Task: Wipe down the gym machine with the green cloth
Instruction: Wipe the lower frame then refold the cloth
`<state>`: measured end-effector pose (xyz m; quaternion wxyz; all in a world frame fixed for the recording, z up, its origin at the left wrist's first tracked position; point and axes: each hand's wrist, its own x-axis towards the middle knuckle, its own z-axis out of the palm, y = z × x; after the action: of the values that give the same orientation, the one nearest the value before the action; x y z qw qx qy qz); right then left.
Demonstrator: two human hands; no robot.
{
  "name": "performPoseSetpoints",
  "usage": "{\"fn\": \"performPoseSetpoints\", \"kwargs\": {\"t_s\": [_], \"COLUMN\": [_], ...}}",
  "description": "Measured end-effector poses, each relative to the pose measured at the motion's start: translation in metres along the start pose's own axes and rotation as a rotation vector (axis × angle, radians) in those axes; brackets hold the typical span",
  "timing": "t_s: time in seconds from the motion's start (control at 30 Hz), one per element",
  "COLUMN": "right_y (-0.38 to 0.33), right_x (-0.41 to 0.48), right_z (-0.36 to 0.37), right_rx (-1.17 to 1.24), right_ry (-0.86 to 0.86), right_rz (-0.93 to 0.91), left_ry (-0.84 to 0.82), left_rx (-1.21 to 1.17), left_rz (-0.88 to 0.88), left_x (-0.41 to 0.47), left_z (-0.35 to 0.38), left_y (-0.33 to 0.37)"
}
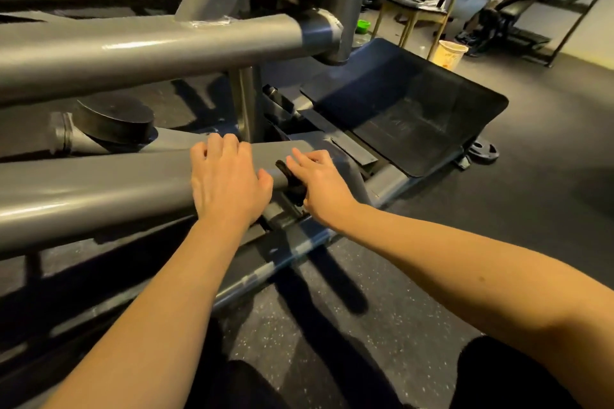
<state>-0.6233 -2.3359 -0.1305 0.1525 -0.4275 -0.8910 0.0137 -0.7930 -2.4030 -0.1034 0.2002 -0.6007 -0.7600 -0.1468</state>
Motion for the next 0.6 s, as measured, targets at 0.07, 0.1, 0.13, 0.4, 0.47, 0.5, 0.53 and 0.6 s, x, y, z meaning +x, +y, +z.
{"fn": "performPoseSetpoints", "kwargs": {"t_s": [0.07, 0.1, 0.13, 0.4, 0.47, 0.5, 0.53, 0.6], "right_y": [0.029, 0.041, 0.052, 0.027, 0.024, 0.027, 0.037, 0.065], "right_x": [0.002, 0.004, 0.005, 0.041, 0.053, 0.058, 0.061, 0.064], "right_z": [-0.002, -0.005, -0.006, -0.006, -0.003, -0.002, 0.004, 0.011], "right_rx": [-0.037, -0.048, -0.049, 0.118, 0.258, 0.316, 0.36, 0.467], "right_ry": [-0.022, -0.079, -0.14, -0.133, -0.131, -0.145, -0.148, -0.129], "right_rz": [0.093, 0.164, 0.211, 0.016, -0.06, -0.087, -0.094, -0.051], "left_ry": [0.008, 0.007, 0.004, 0.036, 0.074, 0.076, 0.067, 0.033], "left_rx": [-0.013, -0.023, -0.035, -0.153, -0.172, -0.179, -0.176, -0.133], "left_rz": [-0.027, -0.036, -0.042, -0.134, -0.168, -0.176, -0.176, -0.154], "left_x": [0.002, 0.003, 0.003, 0.011, 0.013, 0.015, 0.015, 0.018], "left_z": [0.001, 0.002, 0.003, 0.013, 0.016, 0.018, 0.02, 0.027], "left_y": [0.001, 0.002, 0.004, 0.031, 0.039, 0.045, 0.052, 0.067]}}
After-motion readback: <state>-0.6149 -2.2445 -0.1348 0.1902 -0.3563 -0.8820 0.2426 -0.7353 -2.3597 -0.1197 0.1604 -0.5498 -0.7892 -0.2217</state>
